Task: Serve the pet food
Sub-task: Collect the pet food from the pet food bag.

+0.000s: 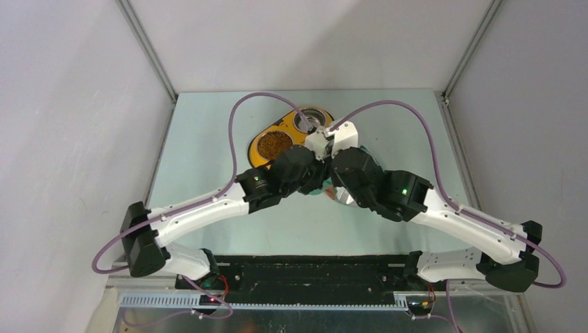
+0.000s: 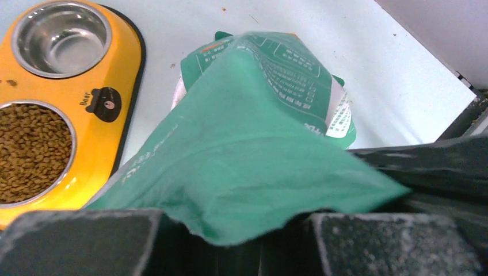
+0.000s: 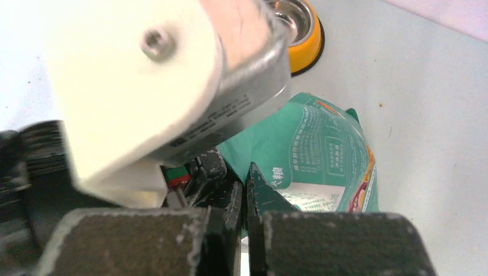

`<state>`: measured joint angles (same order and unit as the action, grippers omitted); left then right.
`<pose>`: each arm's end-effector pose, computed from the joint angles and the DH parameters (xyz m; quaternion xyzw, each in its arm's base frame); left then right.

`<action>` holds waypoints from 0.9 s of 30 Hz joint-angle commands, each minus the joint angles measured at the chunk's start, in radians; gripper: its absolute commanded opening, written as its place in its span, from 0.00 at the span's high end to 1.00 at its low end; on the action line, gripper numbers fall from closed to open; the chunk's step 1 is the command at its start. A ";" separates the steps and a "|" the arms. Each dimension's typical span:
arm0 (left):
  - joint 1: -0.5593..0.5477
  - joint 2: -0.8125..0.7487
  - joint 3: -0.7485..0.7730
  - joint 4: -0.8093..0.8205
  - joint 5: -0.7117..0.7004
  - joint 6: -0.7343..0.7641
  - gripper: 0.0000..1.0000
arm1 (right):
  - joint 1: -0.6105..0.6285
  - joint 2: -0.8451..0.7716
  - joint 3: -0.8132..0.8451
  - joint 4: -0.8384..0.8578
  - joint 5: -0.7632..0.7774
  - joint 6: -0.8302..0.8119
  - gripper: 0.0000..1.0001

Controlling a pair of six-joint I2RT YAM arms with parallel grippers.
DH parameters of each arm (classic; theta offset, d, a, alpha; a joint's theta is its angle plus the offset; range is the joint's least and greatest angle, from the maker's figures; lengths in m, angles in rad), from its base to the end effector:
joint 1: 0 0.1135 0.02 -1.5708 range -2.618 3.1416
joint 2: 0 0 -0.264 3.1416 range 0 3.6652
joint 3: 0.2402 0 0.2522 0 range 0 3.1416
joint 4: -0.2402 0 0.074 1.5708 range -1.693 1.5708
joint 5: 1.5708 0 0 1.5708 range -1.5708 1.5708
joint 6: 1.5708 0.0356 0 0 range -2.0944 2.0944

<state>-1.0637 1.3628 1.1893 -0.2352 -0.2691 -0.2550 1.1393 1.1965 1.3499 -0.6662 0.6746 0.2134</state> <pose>0.1620 -0.2721 0.3456 0.2582 0.7905 -0.2446 0.4986 0.1227 0.2133 0.4060 -0.2144 0.8035 0.0753 0.5502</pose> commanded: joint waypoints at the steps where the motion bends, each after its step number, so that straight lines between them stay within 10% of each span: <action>1: -0.010 0.044 -0.062 0.072 0.035 -0.002 1.00 | 0.007 -0.050 -0.001 0.159 -0.042 0.010 1.00; 12: -0.013 -0.254 -0.322 0.285 0.007 0.001 1.00 | -0.115 -0.121 -0.050 0.100 -0.022 0.056 1.00; 27: -0.062 -0.217 -0.037 -0.319 -0.016 0.082 1.00 | -0.116 -0.097 -0.030 0.081 -0.124 0.000 1.00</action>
<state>-1.1149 1.1465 1.1000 -0.4114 -0.2882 -0.2153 1.0306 1.1072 1.2850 -0.6167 0.5259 0.2443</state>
